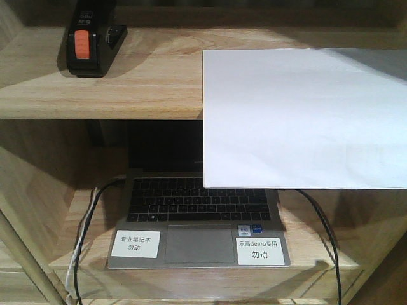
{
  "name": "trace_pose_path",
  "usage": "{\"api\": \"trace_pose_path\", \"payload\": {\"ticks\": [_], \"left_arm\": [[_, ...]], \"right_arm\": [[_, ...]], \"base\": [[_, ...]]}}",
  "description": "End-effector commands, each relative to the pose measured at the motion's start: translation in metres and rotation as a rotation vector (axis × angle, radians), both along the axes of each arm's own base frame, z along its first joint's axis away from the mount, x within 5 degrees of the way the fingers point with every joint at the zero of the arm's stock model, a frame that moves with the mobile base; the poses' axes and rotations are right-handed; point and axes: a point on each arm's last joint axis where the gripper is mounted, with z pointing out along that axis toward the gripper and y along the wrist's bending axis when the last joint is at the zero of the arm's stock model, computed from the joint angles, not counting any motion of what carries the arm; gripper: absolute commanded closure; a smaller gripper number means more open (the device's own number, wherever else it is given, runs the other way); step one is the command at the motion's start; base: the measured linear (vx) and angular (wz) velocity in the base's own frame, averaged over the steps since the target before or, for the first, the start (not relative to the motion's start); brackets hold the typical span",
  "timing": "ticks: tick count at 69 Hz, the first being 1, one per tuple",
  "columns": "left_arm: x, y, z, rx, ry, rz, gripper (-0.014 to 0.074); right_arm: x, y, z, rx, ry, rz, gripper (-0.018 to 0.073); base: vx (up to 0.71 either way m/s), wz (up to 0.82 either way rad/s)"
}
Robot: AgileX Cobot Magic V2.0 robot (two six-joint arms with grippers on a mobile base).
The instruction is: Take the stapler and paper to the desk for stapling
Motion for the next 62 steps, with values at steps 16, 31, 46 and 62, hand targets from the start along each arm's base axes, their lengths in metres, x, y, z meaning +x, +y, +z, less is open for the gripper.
{"api": "trace_pose_path", "payload": {"ticks": [16, 31, 46, 62], "left_arm": [[-0.0006, 0.0004, 0.0041, -0.012, -0.077, 0.002, 0.0603], [-0.0006, 0.0004, 0.0042, -0.012, -0.079, 0.002, 0.0603], [-0.0006, 0.0005, 0.0045, -0.013, -0.082, 0.002, 0.0603], [-0.0007, 0.0009, 0.0077, -0.013, -0.117, 0.007, 0.0603]], "right_arm": [[-0.0002, -0.0005, 0.0053, -0.013, -0.076, -0.007, 0.0568], [-0.0002, -0.0005, 0.0053, -0.013, -0.076, -0.007, 0.0568], [-0.0002, -0.0005, 0.0063, -0.014, -0.087, -0.008, 0.0568], [-0.0002, -0.0006, 0.0096, -0.016, -0.123, -0.008, 0.0568]], "base": [[0.0, 0.0], [0.0, 0.0], [0.0, 0.0], [0.0, 0.0]]}}
